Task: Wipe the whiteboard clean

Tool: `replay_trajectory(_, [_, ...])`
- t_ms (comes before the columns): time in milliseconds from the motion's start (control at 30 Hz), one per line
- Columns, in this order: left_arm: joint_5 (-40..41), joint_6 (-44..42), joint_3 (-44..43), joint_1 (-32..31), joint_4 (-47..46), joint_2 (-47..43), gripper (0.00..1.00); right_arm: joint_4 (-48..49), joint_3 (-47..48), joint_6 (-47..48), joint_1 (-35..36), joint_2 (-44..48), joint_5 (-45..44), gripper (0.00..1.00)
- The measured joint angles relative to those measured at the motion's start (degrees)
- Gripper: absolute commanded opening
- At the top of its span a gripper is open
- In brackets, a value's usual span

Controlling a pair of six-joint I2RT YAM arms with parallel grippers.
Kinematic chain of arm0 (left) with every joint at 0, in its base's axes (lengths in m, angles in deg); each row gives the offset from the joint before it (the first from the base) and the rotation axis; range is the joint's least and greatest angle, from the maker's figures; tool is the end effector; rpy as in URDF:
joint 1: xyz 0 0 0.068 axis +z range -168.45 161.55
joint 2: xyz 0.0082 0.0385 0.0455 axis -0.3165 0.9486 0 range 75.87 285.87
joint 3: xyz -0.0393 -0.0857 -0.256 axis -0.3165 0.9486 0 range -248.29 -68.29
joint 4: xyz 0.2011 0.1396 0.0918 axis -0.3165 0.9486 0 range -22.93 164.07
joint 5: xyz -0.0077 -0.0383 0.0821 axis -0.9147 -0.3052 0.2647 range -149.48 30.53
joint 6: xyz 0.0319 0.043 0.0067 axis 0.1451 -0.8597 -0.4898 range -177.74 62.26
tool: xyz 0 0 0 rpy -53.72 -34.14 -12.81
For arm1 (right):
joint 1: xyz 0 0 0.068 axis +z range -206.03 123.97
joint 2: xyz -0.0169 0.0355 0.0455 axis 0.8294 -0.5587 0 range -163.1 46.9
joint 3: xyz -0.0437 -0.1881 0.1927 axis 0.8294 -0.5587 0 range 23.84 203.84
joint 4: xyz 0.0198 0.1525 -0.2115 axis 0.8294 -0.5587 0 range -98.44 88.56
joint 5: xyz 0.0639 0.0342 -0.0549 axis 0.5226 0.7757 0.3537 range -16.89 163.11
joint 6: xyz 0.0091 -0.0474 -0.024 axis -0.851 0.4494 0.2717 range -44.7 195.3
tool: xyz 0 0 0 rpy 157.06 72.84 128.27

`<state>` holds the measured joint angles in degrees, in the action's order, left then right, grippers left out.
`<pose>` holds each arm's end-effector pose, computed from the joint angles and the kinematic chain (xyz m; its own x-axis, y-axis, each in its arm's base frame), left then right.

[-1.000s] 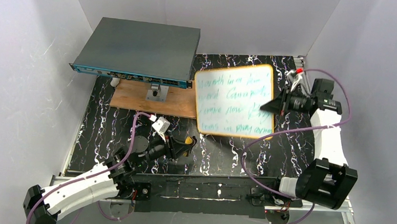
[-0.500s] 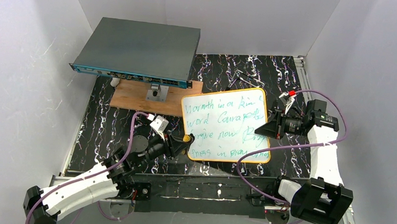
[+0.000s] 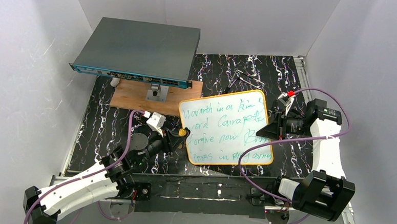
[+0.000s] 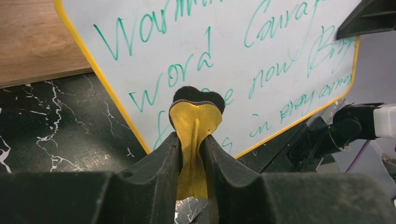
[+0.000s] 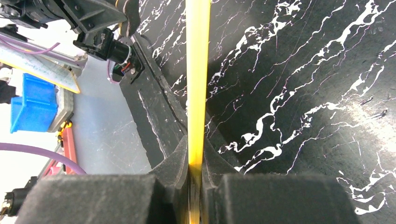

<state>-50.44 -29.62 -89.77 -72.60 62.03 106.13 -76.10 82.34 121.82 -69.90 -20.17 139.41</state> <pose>0.0936 -0.1201 0.2612 -0.3678 -0.2859 -0.8849 0.6070 0.6471 -0.4613 0.1813 -0.0113 0.2918 -0.6571 -0.1382 -0.7411 -0.7055 0.4591 0.5399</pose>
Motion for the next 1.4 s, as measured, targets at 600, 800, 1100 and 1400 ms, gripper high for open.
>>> replay_trajectory(600, [6.5, 0.3, 0.0, 0.9, -0.8, -0.5, 0.00, -4.9, -1.3, 11.9, 0.0, 1.2, 0.2, 0.01])
replay_trajectory(800, [8.1, -4.0, 0.1, 1.3, -3.5, -1.2, 0.00, -5.5, -1.6, 13.8, 0.0, 1.1, -0.8, 0.01])
replay_trajectory(1100, [8.2, -9.5, 2.8, 2.8, -9.1, -1.0, 0.00, -6.0, -4.1, 15.9, 0.0, 1.1, -2.0, 0.01])
replay_trajectory(1400, [2.8, -13.1, 2.9, 5.7, -10.0, -0.9, 0.00, -5.0, -9.2, 19.1, 0.0, 5.0, -5.5, 0.01])
